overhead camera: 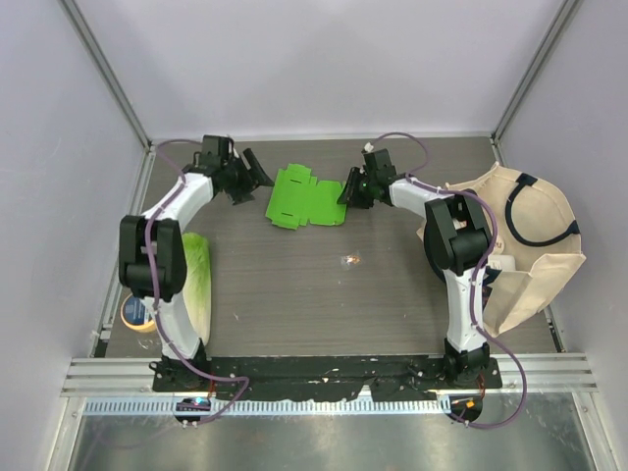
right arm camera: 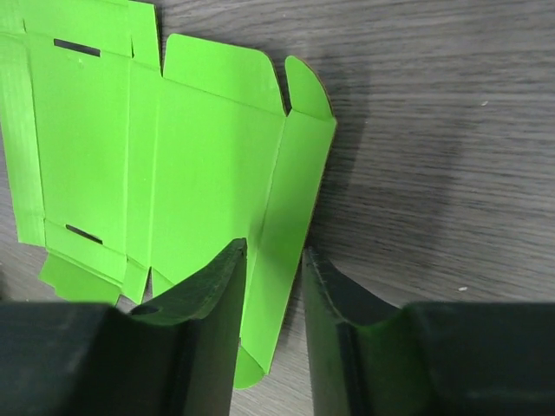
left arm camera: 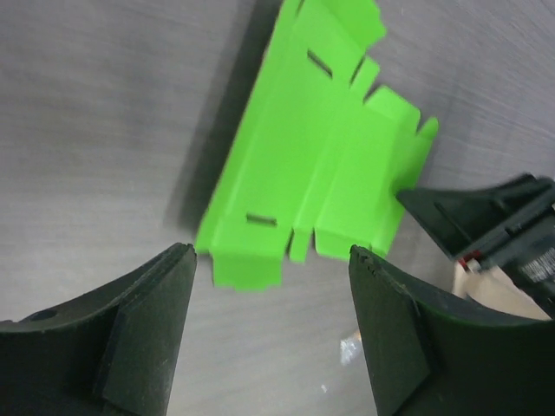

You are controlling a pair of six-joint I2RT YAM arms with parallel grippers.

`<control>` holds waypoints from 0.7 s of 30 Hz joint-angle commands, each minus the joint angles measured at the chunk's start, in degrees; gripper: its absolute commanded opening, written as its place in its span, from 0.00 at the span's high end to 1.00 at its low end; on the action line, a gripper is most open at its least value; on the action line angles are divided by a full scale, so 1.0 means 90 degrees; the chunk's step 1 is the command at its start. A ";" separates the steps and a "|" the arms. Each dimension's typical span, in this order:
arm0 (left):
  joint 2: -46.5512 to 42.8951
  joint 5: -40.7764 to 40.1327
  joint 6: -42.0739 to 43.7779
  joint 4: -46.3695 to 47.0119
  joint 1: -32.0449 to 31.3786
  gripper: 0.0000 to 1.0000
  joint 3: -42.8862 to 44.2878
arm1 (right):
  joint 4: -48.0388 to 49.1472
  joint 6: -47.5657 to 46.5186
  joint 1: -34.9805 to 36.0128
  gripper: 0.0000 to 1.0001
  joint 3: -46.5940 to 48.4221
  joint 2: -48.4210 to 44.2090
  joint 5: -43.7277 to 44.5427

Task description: Fold the paper box

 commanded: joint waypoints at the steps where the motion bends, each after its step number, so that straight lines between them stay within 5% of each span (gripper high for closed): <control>1: 0.0864 -0.0208 0.1033 -0.0367 0.0099 0.28 0.1021 | 0.0440 0.0102 -0.0016 0.68 0.0028 -0.0160 -0.0280; 4: 0.1617 -0.0160 0.1132 -0.0574 0.0089 0.37 0.1569 | 0.0567 0.0102 -0.0036 0.70 0.0018 -0.0140 -0.0368; 12: 0.2272 0.0640 0.0634 0.0432 0.0011 0.41 0.1278 | 0.0461 -0.0443 -0.0055 0.77 0.0135 -0.0043 -0.0456; 21: 0.1424 0.0846 -0.0450 0.1555 -0.0038 0.83 -0.0352 | -0.0906 -0.1275 0.0159 0.64 0.1296 0.0133 0.0138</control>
